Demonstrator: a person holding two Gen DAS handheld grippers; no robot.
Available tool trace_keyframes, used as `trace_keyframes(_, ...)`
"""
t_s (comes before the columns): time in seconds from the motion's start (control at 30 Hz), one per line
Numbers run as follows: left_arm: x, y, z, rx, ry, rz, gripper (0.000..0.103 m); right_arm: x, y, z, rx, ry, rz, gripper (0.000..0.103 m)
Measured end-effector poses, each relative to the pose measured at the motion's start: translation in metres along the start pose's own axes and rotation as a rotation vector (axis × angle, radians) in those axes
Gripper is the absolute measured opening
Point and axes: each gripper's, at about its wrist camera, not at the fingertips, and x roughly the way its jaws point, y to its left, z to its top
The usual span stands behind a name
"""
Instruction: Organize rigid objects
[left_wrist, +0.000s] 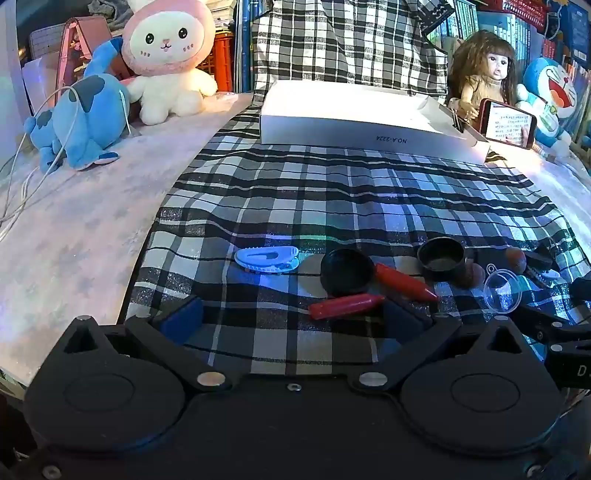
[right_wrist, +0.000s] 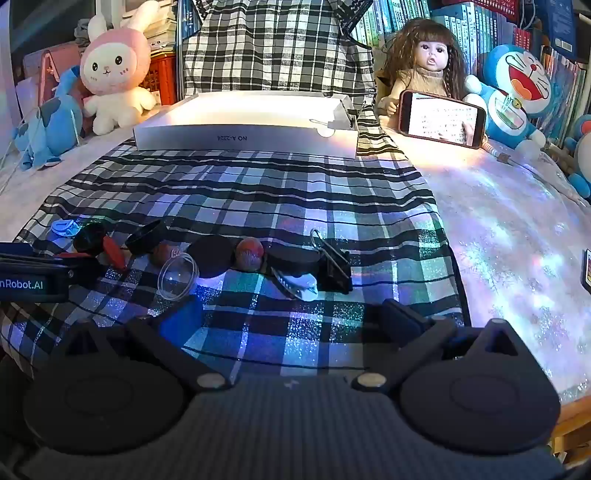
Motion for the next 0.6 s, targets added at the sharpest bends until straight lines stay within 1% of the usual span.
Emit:
trace_keyframes(0.17,-0.002,0.000,0.000,0.008,0.000,-0.005,0.103,0.000,0.000,0.000,-0.001,0.000,-0.001,0.103)
trace_keyframes(0.23,0.002,-0.001,-0.007,0.015,0.003,-0.006,0.103,0.000,0.000,0.000,-0.002,0.000,-0.001,0.103)
trace_keyframes(0.33,-0.001,-0.001,-0.013,0.020,0.001,-0.008,0.103,0.000,0.001,0.000,-0.002,0.000,-0.002,0.103)
trace_keyframes(0.5,-0.001,0.001,-0.002,0.018,0.037,-0.010,0.103,0.000,0.001,0.000,-0.002,0.001,-0.001,0.103)
trace_keyframes(0.6,-0.001,0.000,-0.002,0.019,0.036,-0.010,0.103,0.000,0.001,0.000,-0.002,0.001,-0.002,0.103)
